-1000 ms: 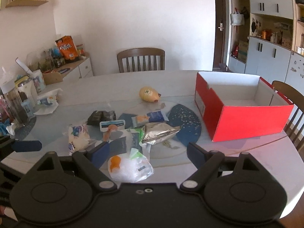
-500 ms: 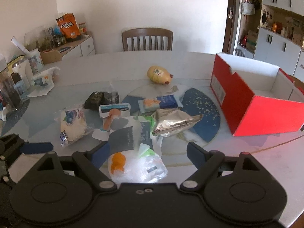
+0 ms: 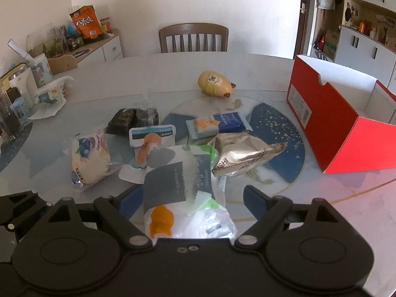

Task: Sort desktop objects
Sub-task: 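Move right gripper to white printed bag while left gripper reaches white USB cable, then close right gripper on white printed bag while left gripper grasps USB cable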

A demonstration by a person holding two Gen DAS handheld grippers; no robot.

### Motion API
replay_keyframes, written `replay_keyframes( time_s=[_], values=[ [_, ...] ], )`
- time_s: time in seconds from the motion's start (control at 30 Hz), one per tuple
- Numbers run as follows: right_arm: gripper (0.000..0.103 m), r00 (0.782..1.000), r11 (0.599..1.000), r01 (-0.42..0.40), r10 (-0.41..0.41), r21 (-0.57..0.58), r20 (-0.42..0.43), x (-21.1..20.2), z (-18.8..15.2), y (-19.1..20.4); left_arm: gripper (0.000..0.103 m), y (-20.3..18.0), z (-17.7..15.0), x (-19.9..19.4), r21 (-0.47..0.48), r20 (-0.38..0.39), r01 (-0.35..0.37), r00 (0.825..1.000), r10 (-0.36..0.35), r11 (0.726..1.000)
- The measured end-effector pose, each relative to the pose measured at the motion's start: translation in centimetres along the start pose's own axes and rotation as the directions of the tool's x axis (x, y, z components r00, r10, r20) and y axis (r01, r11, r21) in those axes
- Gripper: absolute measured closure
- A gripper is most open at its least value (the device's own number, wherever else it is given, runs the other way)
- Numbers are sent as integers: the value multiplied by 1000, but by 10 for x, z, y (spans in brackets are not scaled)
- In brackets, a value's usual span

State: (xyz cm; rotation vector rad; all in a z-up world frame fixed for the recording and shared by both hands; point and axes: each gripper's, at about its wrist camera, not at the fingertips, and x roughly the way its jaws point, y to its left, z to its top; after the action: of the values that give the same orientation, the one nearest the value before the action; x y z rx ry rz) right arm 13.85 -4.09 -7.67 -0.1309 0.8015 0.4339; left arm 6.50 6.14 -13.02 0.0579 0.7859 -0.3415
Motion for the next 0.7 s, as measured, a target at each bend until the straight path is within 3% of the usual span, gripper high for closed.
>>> replay_keyframes(
  time_s=[0.2,0.3,0.37,0.6,0.67,0.7],
  values=[
    [15,1000,1000,7,-7,0,-13,7,1,3,41,-3,3,4,48,7,25,1000,-26,999],
    [15,1000,1000,7,-7,0,-21,12,1,3,52,-4,5,6,68,9,51,999,-52,996],
    [15,1000,1000,5,-5,-3,-25,14,1,4,67,-5,6,6,83,11,61,998,-62,995],
    [18,999,1000,4,-4,-4,-38,18,1,5,86,-5,6,7,89,6,109,994,-110,990],
    [24,999,1000,-4,4,4,-34,16,1,4,88,-3,6,6,70,7,118,993,-119,991],
    [35,999,1000,-11,11,5,-37,16,2,5,89,-3,5,6,67,8,118,993,-118,991]
  ],
)
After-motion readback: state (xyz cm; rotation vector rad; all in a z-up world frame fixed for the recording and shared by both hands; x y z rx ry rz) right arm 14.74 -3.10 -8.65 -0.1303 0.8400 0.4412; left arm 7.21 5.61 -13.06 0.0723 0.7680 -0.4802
